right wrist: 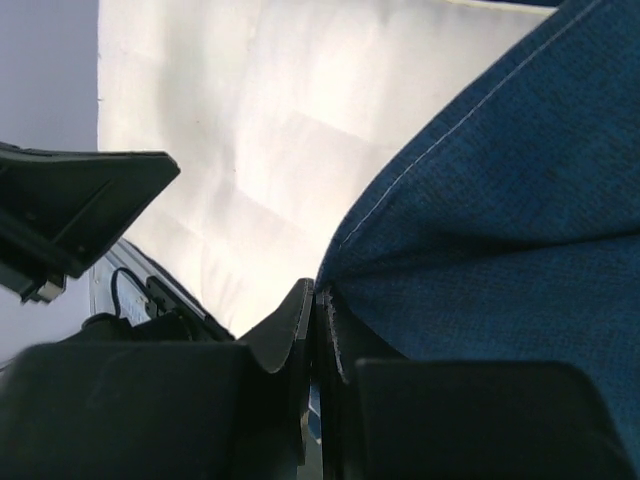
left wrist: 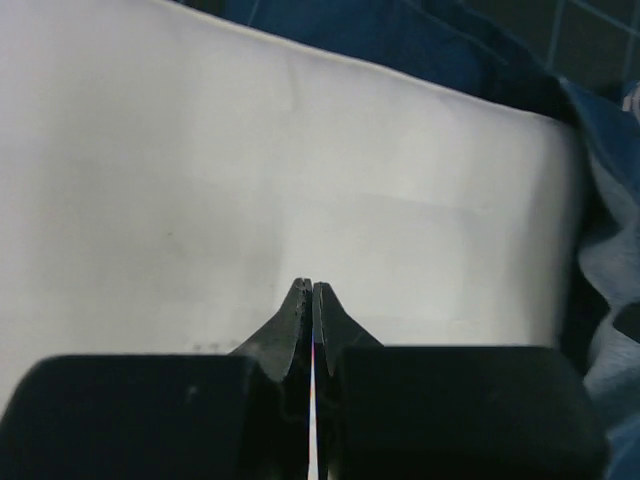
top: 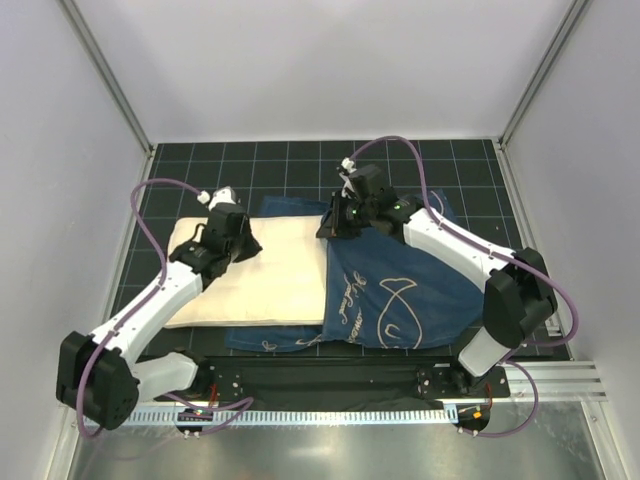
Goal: Put the pillow into the pillowcase
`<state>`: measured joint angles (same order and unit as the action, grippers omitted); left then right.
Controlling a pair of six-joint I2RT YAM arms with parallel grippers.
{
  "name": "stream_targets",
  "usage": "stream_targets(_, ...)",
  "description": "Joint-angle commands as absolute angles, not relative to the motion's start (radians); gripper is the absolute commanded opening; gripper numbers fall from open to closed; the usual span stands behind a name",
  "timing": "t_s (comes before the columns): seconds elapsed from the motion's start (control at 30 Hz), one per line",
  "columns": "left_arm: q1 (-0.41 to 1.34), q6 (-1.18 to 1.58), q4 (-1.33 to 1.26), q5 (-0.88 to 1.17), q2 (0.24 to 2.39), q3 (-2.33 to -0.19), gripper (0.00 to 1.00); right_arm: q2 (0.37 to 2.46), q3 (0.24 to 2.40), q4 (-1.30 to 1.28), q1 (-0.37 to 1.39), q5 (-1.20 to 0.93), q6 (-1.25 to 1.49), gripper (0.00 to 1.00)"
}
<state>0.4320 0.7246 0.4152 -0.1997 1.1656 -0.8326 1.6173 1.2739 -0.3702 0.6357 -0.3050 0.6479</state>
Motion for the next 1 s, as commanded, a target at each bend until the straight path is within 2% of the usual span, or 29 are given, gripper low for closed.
stream_targets(0.0,0.515,0.744,0.437,-0.196,1.135,-0.894,0.0,1.617,1.365,-0.353,0.658,-0.296,0.634,0.1)
stream_targets(0.07,0.57,0.749,0.446,-0.25,1.158,-0.923,0.0,1.621,1.39,-0.357,0.664,-0.293,0.635,0.1)
stream_targets(0.1,0.586,0.749,0.46,-0.268,1.167,-0.933,0.04,1.624,1.397,-0.365,0.667,-0.29,0.634,0.1)
stream_targets(0.13,0.586,0.749,0.477,-0.288,1.183,-0.948,0.13,1.626,1.4,-0.368,0.669,-0.285,0.634,0.1)
stream_targets(0.17,0.584,0.743,0.514,-0.361,1.184,-0.957,0.29,1.628,1.399,-0.37,0.669,-0.281,0.634,0.1)
stream_targets(0.2,0.557,0.738,0.537,-0.391,1.184,-0.966,0.68,1.628,1.394,-0.368,0.67,-0.278,0.632,0.1)
stream_targets(0.23,0.531,0.732,0.555,-0.412,1.183,-0.969,0.81,1.631,1.39,-0.368,0.67,-0.27,0.629,0.1)
stream_targets(0.3,0.438,0.712,0.581,-0.371,1.157,-0.96,0.98,1.634,1.376,-0.368,0.67,-0.261,0.621,0.1)
stream_targets(0.43,0.154,0.672,0.618,-0.338,1.114,-0.972,1.0,1.651,1.361,-0.371,0.67,-0.265,0.617,0.11)
stream_targets(0.67,-0.17,0.695,0.569,-0.219,1.146,-0.93,1.0,1.652,1.35,-0.374,0.669,-0.261,0.604,0.11)
stream_targets(0.8,-0.296,0.738,0.468,-0.134,1.17,-0.839,1.0,1.648,1.365,-0.377,0.669,-0.268,0.597,0.11)
stream_targets(0.97,-0.318,0.755,0.367,-0.04,1.278,-0.764,1.0,1.64,1.364,-0.371,0.669,-0.267,0.589,0.11)
